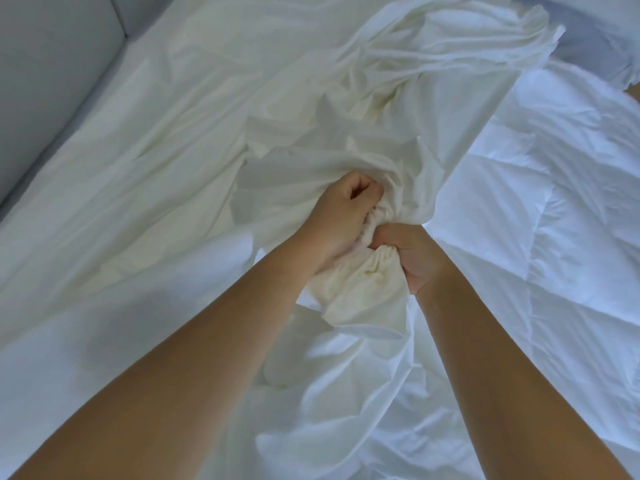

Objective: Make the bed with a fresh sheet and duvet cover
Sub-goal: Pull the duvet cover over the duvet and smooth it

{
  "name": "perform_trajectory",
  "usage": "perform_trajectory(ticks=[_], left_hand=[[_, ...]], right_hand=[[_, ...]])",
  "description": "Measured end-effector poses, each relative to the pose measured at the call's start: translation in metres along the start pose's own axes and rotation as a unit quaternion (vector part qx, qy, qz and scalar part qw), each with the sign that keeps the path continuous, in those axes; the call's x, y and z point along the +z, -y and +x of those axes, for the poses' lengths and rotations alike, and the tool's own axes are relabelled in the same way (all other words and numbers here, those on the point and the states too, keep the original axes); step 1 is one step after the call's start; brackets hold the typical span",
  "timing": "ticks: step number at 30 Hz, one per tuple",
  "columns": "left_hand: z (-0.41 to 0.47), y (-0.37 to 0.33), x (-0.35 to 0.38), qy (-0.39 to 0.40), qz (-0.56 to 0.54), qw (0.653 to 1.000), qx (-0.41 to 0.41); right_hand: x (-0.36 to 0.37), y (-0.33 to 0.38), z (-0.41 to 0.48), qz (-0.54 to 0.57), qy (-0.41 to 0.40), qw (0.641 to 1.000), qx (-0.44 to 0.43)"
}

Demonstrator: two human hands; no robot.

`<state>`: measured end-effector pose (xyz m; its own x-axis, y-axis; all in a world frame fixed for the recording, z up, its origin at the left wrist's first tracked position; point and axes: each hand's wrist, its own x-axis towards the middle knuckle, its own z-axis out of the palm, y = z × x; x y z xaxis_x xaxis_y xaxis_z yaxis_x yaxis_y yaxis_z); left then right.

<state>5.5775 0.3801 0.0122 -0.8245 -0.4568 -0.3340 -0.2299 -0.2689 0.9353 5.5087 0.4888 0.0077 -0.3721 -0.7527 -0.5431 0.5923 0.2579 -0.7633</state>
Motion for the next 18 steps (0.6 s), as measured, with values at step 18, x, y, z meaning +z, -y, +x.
perform_trajectory(ticks=[18], left_hand=[[-0.028, 0.041, 0.041, -0.252, 0.028, 0.965, 0.072]], right_hand=[[-0.004, -0.009, 0.005, -0.038, 0.007, 0.995, 0.096]])
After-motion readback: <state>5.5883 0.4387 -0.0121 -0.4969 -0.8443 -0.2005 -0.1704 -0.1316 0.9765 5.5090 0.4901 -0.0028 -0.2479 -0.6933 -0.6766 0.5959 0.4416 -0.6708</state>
